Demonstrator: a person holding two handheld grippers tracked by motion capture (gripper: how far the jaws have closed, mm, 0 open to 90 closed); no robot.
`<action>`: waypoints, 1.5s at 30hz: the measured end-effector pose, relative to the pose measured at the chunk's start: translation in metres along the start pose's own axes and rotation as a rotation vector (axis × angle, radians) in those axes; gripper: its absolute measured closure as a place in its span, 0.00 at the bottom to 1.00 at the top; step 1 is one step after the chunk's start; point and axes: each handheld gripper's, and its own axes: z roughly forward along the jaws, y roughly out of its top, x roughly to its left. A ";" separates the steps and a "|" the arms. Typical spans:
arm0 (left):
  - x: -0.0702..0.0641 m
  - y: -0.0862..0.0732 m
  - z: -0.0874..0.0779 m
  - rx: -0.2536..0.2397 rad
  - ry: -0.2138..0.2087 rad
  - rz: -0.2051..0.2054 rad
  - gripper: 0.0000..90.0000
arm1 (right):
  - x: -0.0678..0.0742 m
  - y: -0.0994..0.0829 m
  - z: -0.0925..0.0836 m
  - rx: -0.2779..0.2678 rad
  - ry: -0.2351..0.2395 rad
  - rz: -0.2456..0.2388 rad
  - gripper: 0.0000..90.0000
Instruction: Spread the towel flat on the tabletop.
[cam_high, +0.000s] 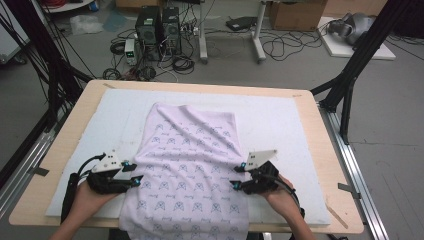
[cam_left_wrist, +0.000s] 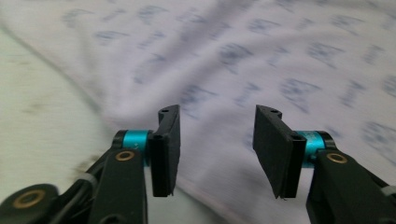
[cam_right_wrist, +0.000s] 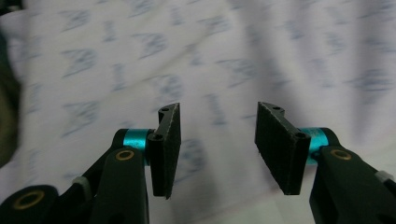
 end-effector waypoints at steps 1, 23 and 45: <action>-0.005 -0.003 0.001 0.011 -0.043 0.010 0.66 | 0.005 -0.003 0.003 0.012 0.019 -0.009 0.56; -0.043 -0.033 -0.022 0.070 -0.142 0.066 0.68 | 0.044 -0.021 -0.006 -0.009 0.165 -0.017 0.71; 0.011 0.001 0.004 -0.047 0.032 -0.032 0.62 | -0.029 -0.010 0.009 -0.014 -0.084 0.123 0.61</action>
